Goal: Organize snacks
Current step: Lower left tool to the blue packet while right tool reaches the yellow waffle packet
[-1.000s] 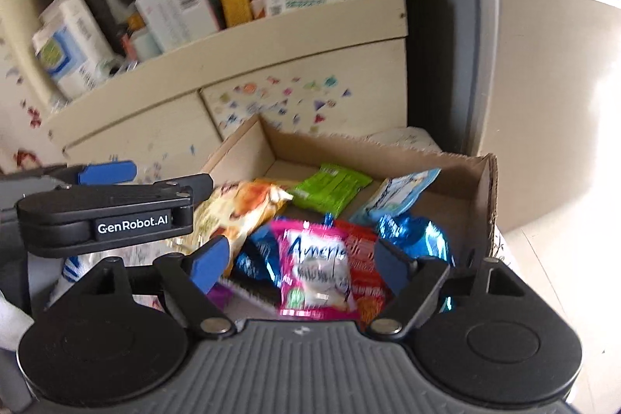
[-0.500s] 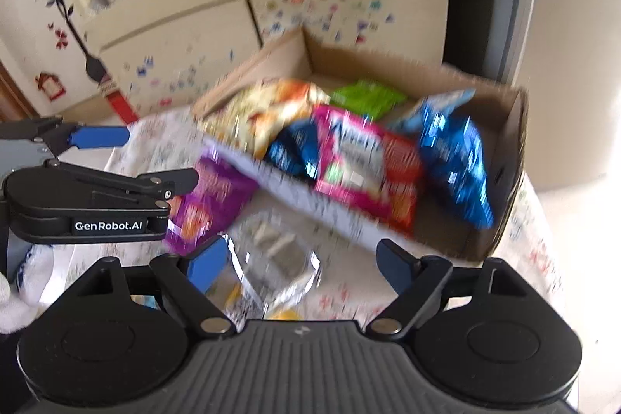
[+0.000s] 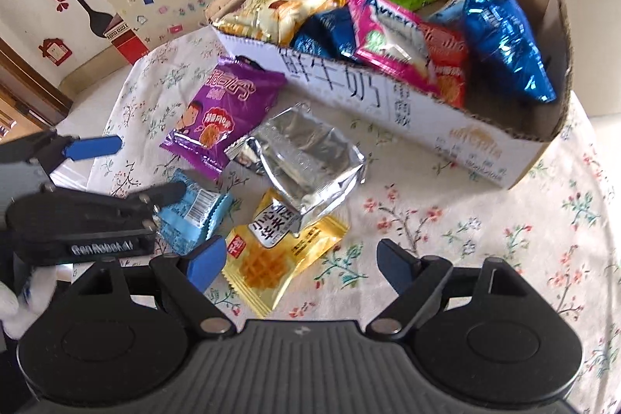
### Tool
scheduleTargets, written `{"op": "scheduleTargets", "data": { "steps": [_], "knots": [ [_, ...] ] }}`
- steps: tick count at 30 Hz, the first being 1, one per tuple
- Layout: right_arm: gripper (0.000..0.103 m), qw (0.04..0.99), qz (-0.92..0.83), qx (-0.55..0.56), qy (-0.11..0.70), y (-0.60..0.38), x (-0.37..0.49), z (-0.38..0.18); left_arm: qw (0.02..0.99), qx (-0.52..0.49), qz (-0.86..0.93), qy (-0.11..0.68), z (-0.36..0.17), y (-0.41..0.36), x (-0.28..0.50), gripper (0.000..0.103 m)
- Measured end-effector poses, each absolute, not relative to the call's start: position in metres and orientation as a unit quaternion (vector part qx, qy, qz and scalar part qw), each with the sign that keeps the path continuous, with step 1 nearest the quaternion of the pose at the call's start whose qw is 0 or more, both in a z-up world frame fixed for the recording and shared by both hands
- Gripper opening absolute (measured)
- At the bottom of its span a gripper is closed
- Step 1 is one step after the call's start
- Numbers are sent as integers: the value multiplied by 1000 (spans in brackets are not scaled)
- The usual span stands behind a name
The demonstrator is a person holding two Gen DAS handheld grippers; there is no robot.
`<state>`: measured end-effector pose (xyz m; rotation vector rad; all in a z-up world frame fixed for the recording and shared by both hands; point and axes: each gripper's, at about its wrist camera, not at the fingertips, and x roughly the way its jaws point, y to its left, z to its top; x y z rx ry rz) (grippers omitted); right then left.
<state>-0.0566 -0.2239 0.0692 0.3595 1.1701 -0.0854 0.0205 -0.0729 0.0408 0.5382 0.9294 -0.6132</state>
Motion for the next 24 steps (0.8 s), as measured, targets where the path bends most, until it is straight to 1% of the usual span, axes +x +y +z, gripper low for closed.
{"op": "scheduleTargets", "data": {
  "steps": [12, 19, 24],
  "knots": [
    [88, 794, -68, 225, 560, -221, -41, 54, 799, 243, -320, 447, 23, -69, 17, 87],
    [85, 790, -82, 209, 570, -209, -28, 43, 792, 248, -334, 447, 23, -55, 15, 88],
    [82, 798, -85, 162, 574, -195, -23, 40, 792, 240, -330, 455, 23, -41, 16, 88]
  ]
}}
